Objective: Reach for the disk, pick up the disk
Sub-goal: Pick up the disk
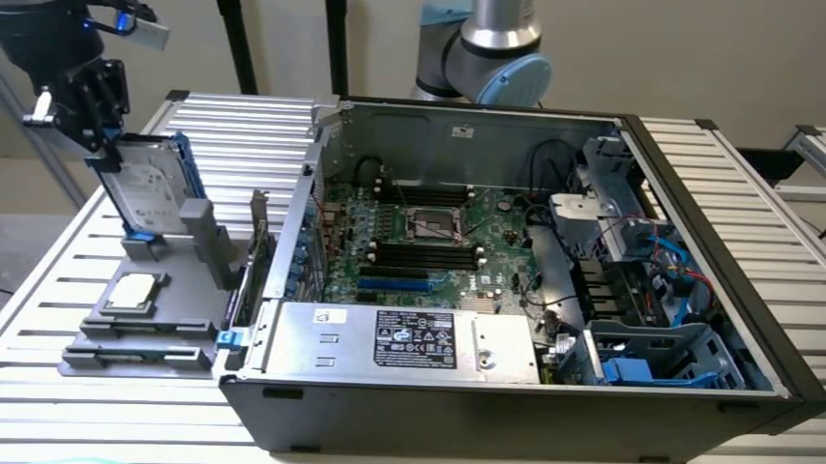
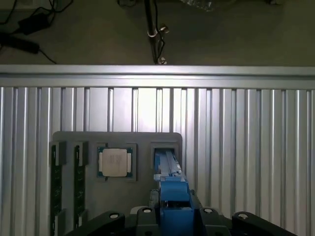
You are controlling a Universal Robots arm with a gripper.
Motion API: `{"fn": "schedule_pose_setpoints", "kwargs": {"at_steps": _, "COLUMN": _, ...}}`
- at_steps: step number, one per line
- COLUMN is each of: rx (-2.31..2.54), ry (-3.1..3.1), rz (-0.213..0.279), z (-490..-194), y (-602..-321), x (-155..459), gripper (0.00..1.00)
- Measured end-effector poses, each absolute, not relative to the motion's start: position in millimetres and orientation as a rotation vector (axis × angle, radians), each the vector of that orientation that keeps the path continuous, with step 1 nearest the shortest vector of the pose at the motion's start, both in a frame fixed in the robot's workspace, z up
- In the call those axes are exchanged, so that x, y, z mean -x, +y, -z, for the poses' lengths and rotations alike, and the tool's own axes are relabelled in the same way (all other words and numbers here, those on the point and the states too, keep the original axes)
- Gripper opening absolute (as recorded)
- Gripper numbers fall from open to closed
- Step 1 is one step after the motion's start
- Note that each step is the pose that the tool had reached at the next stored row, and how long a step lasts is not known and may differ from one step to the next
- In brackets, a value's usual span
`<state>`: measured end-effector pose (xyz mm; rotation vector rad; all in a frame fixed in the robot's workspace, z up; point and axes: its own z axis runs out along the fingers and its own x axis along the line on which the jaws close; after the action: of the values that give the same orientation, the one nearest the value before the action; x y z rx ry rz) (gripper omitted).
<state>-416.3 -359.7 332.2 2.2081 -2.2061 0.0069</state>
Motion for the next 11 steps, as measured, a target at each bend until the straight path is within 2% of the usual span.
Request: {"fn": "schedule_pose_setpoints", "kwargs": {"at_steps": 11, "rx": -2.207, "ry": -2.205, "rz": -0.005, "z": -382, "y": -360, "x": 397, "gripper": 0.33}}
